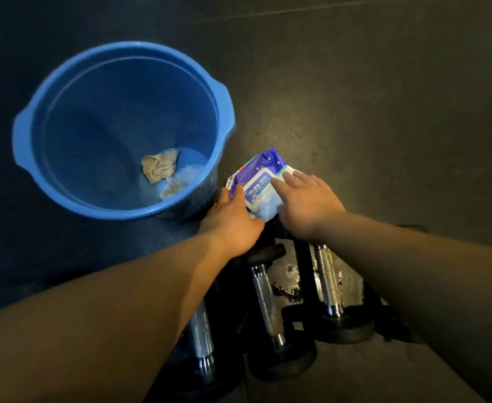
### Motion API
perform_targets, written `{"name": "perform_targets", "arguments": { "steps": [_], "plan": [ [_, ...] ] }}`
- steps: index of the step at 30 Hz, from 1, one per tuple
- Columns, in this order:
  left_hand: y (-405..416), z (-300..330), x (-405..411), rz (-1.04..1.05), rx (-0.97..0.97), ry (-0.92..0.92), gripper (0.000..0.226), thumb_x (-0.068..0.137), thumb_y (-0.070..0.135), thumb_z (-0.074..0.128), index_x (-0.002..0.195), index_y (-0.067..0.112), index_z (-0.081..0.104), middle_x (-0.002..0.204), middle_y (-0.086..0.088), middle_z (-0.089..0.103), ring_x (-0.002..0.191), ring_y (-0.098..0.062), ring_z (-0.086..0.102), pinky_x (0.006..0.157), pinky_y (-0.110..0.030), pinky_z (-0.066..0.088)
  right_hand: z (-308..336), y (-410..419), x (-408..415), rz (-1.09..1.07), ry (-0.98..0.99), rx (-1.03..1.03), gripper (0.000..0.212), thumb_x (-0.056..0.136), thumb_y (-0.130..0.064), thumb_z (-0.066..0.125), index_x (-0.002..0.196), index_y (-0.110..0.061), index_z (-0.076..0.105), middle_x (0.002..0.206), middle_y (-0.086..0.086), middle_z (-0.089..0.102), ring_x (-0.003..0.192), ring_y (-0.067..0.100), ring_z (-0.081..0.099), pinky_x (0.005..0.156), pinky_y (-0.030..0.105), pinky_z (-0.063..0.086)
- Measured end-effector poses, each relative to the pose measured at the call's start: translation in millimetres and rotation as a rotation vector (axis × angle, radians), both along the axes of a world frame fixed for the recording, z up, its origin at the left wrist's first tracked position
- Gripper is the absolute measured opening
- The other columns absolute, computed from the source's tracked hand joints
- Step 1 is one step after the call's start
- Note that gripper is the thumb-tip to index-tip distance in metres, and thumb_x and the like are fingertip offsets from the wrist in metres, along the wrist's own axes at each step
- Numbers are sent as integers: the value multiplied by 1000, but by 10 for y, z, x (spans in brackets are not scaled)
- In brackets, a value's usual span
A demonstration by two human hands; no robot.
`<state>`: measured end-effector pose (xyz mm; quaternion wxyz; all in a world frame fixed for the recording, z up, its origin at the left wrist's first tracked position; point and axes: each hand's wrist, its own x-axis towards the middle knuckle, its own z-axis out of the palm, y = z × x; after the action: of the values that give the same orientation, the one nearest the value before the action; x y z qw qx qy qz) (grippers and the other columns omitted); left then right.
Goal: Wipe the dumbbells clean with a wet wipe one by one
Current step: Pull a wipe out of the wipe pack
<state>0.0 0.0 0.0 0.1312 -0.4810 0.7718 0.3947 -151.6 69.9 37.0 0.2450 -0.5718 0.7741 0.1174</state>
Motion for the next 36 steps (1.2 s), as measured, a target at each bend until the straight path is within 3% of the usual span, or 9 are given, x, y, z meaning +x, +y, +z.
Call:
{"name": "perform_targets", "arguments": {
  "steps": [5,8,12,18,21,23,26,32,36],
  "plan": [
    [-60,-208,-33,-36,79,-30,91,73,57,45,155,31,16,162,5,15,145,-27,27,114,-46,33,-294,-298,-65,28,-47,45,69,99,-29,44,160,-19,15,167,11,12,154,27,9,124,39,14],
    [-108,-286,-17,-84,37,-41,87,82,54,51,156,29,13,165,3,8,150,-24,15,118,-45,25,-407,-371,-81,14,-59,93,74,97,-29,46,160,-25,8,168,10,5,154,28,10,123,43,18],
    [-144,-248,-30,-170,-28,-69,87,89,48,56,157,25,7,166,2,-1,152,-21,3,122,-40,16,-512,-309,-69,6,-6,132,78,96,-36,49,160,-32,5,165,9,14,147,34,25,115,48,33],
    [-151,-237,-126,-226,-137,-37,94,82,51,64,156,23,13,158,0,26,141,-28,27,114,-43,31,-553,-207,-33,-2,146,78,68,93,-43,57,153,-30,28,141,14,39,125,35,47,96,43,43],
    [-174,-279,-197,-268,-211,-48,89,83,45,65,154,22,16,160,-3,21,144,-28,22,116,-44,29,-555,-255,-58,99,202,-2,54,89,-40,64,137,-22,47,139,8,43,127,31,44,95,40,43],
    [-221,-331,-236,-283,-203,-84,95,83,43,67,156,22,10,164,-4,10,147,-30,17,117,-45,27,-546,-309,-74,160,184,11,54,87,-40,68,134,-20,48,136,5,49,125,30,48,92,39,45],
    [-263,-418,-251,-299,-204,-101,101,79,49,71,155,19,12,160,-2,18,145,-30,20,115,-47,31,-544,-372,-73,189,171,42,52,89,-37,67,137,-24,48,132,4,53,121,32,50,86,39,47],
    [-232,-487,-241,-290,-260,-91,92,78,51,74,149,18,25,149,0,32,136,-29,28,109,-45,37,-502,-433,-175,159,56,23,39,84,-40,62,122,-31,64,115,3,67,108,30,59,81,33,45],
    [-201,-490,-250,-223,-305,-53,74,78,44,77,136,19,38,141,0,42,130,-28,35,103,-42,41,-367,-497,-282,-115,-185,4,28,87,-40,64,111,-32,75,106,1,71,104,25,63,79,29,46]
  ]
}}
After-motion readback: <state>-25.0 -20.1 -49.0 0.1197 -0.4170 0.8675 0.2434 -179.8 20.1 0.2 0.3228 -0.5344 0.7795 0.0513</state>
